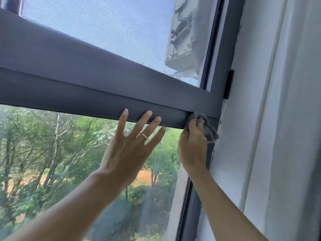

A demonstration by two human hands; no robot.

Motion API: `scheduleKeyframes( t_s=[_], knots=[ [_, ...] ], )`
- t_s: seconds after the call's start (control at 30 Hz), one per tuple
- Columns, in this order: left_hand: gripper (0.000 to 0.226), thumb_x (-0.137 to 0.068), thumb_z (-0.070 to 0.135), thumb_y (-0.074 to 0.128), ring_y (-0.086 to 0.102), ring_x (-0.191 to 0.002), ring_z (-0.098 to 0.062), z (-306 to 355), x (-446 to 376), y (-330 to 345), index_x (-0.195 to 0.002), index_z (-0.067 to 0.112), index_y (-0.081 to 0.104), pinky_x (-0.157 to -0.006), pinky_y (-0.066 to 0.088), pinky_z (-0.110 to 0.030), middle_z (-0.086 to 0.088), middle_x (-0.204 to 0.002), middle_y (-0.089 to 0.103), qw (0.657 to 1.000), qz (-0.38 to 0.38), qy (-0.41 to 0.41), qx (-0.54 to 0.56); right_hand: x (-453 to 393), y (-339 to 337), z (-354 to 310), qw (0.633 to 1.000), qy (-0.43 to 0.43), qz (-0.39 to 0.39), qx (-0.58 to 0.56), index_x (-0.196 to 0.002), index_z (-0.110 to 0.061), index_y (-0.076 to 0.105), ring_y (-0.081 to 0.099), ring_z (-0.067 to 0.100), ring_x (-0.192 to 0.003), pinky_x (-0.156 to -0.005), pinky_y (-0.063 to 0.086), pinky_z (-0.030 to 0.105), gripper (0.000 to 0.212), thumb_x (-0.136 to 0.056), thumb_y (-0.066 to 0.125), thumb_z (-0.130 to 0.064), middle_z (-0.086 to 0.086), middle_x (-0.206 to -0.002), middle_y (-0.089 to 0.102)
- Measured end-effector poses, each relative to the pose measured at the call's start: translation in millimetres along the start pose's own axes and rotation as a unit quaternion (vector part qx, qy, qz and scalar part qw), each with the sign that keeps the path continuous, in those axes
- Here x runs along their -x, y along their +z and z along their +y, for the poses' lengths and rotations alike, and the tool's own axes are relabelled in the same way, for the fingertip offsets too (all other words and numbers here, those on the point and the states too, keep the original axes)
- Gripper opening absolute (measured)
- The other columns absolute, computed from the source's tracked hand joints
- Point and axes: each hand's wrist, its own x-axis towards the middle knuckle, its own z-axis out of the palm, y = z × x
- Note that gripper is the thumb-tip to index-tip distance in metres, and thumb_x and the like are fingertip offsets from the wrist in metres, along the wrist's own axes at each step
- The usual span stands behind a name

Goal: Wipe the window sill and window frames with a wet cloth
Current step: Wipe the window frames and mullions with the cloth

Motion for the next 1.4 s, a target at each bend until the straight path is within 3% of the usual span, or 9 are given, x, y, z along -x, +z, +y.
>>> scheduleKeyframes(
  t_s=[0.1, 0.2, 0.37, 0.57, 0.73, 1.0, 1.17, 1.3, 1.4],
  knots=[
    [0.12, -0.039, 0.013, 0.096, 0.024, -0.144, -0.031, 1.4, -3.5, 2.3, -0.146, 0.013, 0.041, -0.112, -0.004, -0.065, -0.013, -0.154, 0.037, 1.0, 0.006, -0.003, 0.018, 2.9, -6.2, 15.8, 1.0, -0.025, -0.002, 0.004, -0.151, -0.005, 0.035, 0.017, 0.024, -0.15, -0.115, 0.014, 0.017, 0.05, -0.101, 0.031, -0.003, 0.012, -0.163, 0.017],
    [0.122, -0.04, 0.017, 0.097, 0.022, -0.145, -0.029, 0.8, -6.1, 3.1, -0.147, 0.014, 0.039, -0.113, -0.004, -0.065, -0.012, -0.155, 0.035, 1.0, -0.006, -0.011, 0.024, -11.5, -11.0, 18.0, 0.999, 0.033, 0.027, 0.002, -0.144, -0.001, 0.043, 0.028, 0.035, -0.144, -0.115, 0.025, 0.031, 0.05, -0.098, 0.028, -0.01, 0.019, -0.155, 0.032],
    [0.119, -0.042, 0.029, 0.097, 0.018, -0.146, -0.032, 8.2, -6.0, -1.9, -0.147, 0.014, 0.041, -0.114, -0.004, -0.064, -0.012, -0.159, 0.024, 0.999, -0.014, -0.033, 0.001, 22.3, 7.0, -10.5, 0.98, -0.188, 0.052, 0.043, -0.141, -0.002, 0.05, 0.049, 0.046, -0.126, -0.105, 0.032, 0.033, 0.053, -0.089, 0.039, 0.001, 0.027, -0.151, 0.036],
    [0.118, -0.05, 0.049, 0.091, 0.016, -0.147, -0.036, 12.2, 4.2, -4.0, -0.149, 0.016, 0.037, -0.113, -0.004, -0.065, -0.013, -0.16, 0.018, 0.996, -0.017, -0.081, -0.019, 8.0, 7.2, 10.3, 0.995, -0.064, 0.074, 0.023, -0.149, -0.008, 0.038, 0.045, 0.045, -0.123, -0.105, 0.037, 0.046, 0.063, -0.09, 0.049, 0.01, 0.018, -0.16, 0.024],
    [0.116, -0.052, 0.05, 0.09, 0.018, -0.147, -0.035, 12.6, 9.2, -10.7, -0.149, 0.016, 0.035, -0.114, 0.0, -0.065, -0.013, -0.16, 0.02, 0.995, -0.015, -0.081, -0.049, 38.8, 27.9, -18.7, 0.969, -0.239, 0.069, 0.005, -0.142, -0.003, 0.048, 0.05, 0.034, -0.105, -0.095, 0.047, 0.042, 0.057, -0.086, 0.04, 0.008, 0.02, -0.156, 0.031],
    [0.118, -0.051, 0.048, 0.09, 0.018, -0.147, -0.038, -24.2, 38.3, -29.6, -0.15, 0.017, 0.034, -0.113, 0.006, -0.068, -0.016, -0.16, 0.019, 0.989, -0.022, -0.136, -0.046, 32.4, 30.9, -54.8, 0.996, -0.011, 0.083, -0.034, -0.151, -0.014, 0.036, 0.038, 0.045, -0.126, -0.106, 0.033, 0.048, 0.058, -0.095, 0.038, 0.004, 0.021, -0.162, 0.012],
    [0.115, -0.05, 0.044, 0.091, 0.022, -0.147, -0.033, -43.5, 47.5, -32.5, -0.148, 0.017, 0.037, -0.113, 0.003, -0.068, -0.014, -0.159, 0.024, 0.994, -0.024, -0.101, -0.022, 59.1, 31.7, -75.2, 0.993, -0.117, 0.017, 0.019, -0.154, -0.011, 0.027, 0.034, 0.045, -0.129, -0.11, 0.029, 0.049, 0.062, -0.096, 0.041, 0.004, 0.022, -0.162, 0.007],
    [0.111, -0.051, 0.038, 0.091, 0.023, -0.146, -0.035, -64.4, 62.9, -42.3, -0.147, 0.014, 0.04, -0.113, -0.001, -0.067, -0.014, -0.158, 0.027, 0.997, -0.018, -0.079, -0.013, 36.7, 17.1, -77.4, 0.997, 0.045, -0.027, 0.059, -0.157, -0.011, 0.007, 0.015, 0.041, -0.143, -0.113, 0.016, 0.042, 0.065, -0.1, 0.036, -0.003, 0.02, -0.163, -0.008],
    [0.112, -0.052, 0.039, 0.09, 0.023, -0.146, -0.036, -85.9, 74.2, -50.7, -0.148, 0.013, 0.038, -0.112, -0.001, -0.068, -0.015, -0.159, 0.026, 0.997, -0.026, -0.077, -0.017, 63.5, 29.6, -120.3, 0.996, 0.019, -0.048, 0.067, -0.157, -0.01, 0.002, 0.015, 0.039, -0.142, -0.113, 0.022, 0.046, 0.069, -0.099, 0.04, -0.006, 0.016, -0.163, -0.012]
  ],
)
